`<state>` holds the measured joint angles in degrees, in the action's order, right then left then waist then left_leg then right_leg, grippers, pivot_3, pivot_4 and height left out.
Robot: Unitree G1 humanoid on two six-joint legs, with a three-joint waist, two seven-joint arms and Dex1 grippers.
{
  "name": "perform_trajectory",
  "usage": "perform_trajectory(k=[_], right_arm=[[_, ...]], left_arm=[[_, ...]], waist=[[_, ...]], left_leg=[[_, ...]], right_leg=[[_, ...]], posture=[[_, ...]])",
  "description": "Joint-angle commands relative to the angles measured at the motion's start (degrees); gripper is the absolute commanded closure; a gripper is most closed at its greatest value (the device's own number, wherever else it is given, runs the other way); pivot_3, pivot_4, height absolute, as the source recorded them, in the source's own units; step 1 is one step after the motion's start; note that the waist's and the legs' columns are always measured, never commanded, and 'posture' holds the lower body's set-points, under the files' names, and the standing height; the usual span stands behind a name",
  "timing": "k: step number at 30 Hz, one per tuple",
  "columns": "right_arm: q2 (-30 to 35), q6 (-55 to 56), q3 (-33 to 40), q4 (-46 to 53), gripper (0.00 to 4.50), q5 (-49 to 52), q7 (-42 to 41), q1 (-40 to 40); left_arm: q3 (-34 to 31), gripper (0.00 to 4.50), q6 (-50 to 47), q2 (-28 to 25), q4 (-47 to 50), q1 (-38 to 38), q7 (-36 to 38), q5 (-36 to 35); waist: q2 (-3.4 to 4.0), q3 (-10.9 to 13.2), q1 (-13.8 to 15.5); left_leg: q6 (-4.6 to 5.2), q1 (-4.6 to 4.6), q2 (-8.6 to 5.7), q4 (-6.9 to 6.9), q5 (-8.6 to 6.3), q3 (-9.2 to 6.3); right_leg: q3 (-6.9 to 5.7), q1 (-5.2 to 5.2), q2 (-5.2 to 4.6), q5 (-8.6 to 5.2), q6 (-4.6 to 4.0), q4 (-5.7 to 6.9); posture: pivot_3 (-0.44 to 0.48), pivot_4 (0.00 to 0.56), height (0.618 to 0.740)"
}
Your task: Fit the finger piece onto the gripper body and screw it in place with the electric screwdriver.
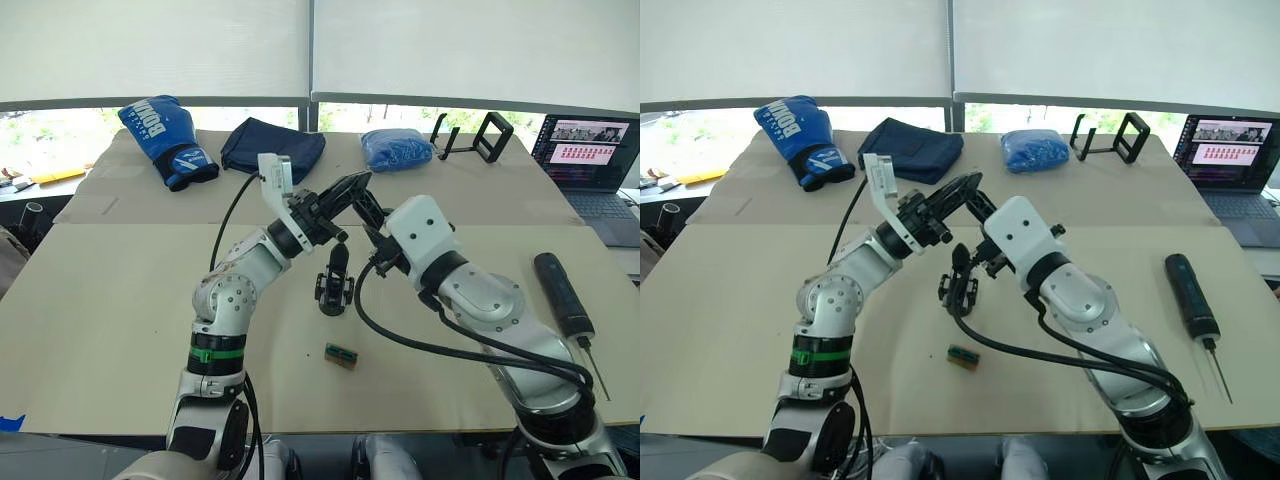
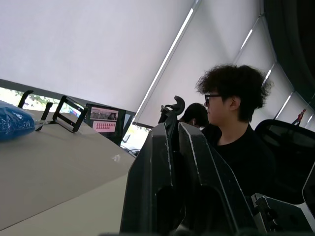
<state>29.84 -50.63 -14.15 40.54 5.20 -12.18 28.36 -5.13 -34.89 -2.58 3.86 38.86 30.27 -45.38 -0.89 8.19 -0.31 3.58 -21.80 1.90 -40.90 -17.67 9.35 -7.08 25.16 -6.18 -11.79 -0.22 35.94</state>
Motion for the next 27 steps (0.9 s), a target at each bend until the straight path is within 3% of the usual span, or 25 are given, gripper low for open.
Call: perform_trajectory(k=[1, 7, 11, 13, 17, 22, 27], right_arm=[[-0.19, 0.61, 3.31, 3.65, 2.05, 1.28, -2.5, 0.26], [7.57, 3.23, 15.86, 3.04, 0.03, 9.9, -16.13, -1.63], [11.18, -6.22, 27.56, 3.5, 0.03, 26.78, -26.67, -3.38], [12.46, -17.07, 33.76, 1.42, 0.03, 38.98, -28.77, -2.08], [16.52, -31.36, 39.32, -4.96, 0.03, 56.14, -30.99, 1.09], [14.56, -39.86, 35.34, -10.14, 0.03, 64.46, -24.25, 7.5], [9.11, -41.87, 29.38, -11.37, 0.03, 68.78, -15.86, 10.11]], left_arm=[[-1.9, 4.5, 1.39, 1.53, 1.79, 0.87, -0.62, -2.6], [-7.54, 4.5, 0.98, -0.8, -2.84, 4.52, 0.56, -5.87], [-8.37, 4.5, -7.15, -8.33, -7.81, 7.78, 8.62, -10.42], [-3.96, 4.5, -10.15, -14.55, -7.54, 8.37, 17.92, -9.03], [1.64, 4.5, -16.17, -21.76, -7.91, 10.6, 29.61, -9.32], [7.26, 4.5, -21.74, -24.96, -6.29, 11.79, 38.33, -9.75], [10.02, 4.5, -22.74, -23.56, -4.33, 11.25, 39.14, -8.48]], waist=[[0.0, 0.0, 0.0], [-0.01, 0.01, 0.18], [-0.03, 0.02, 0.11], [-0.03, 0.02, -0.16], [-0.02, 0.04, -0.21], [-0.02, 0.04, -0.21], [-0.02, 0.04, -0.23]], left_leg=[[0.0, 0.0, 0.0, 0.0, 0.0, 0.0], [0.02, -0.03, -0.01, -0.02, 0.01, -0.03], [0.02, 0.01, 0.01, 0.03, 0.01, -0.04], [0.02, 0.05, 0.04, 0.06, 0.01, -0.06], [0.03, 0.0, 0.02, 0.06, 0.01, -0.07], [0.04, 0.04, 0.02, 0.05, 0.0, -0.08], [0.03, -0.01, 0.02, 0.06, 0.0, -0.08]], right_leg=[[0.0, 0.0, 0.0, 0.0, 0.0, 0.0], [-0.01, -0.01, 0.0, 0.03, -0.04, -0.05], [0.0, -0.01, 0.05, 0.06, -0.1, -0.03], [0.01, -0.01, 0.1, 0.08, -0.14, -0.03], [0.0, 0.01, 0.06, 0.09, -0.2, -0.03], [0.04, 0.0, -0.01, 0.11, -0.25, -0.02], [0.04, 0.07, -0.02, 0.1, -0.28, 0.04]], posture=[[0.0, 0.15, 0.74], [0.0, 0.15, 0.74], [0.0, 0.15, 0.74], [0.0, 0.15, 0.74], [0.0, 0.15, 0.74], [0.0, 0.15, 0.74], [0.0, 0.15, 0.74]])
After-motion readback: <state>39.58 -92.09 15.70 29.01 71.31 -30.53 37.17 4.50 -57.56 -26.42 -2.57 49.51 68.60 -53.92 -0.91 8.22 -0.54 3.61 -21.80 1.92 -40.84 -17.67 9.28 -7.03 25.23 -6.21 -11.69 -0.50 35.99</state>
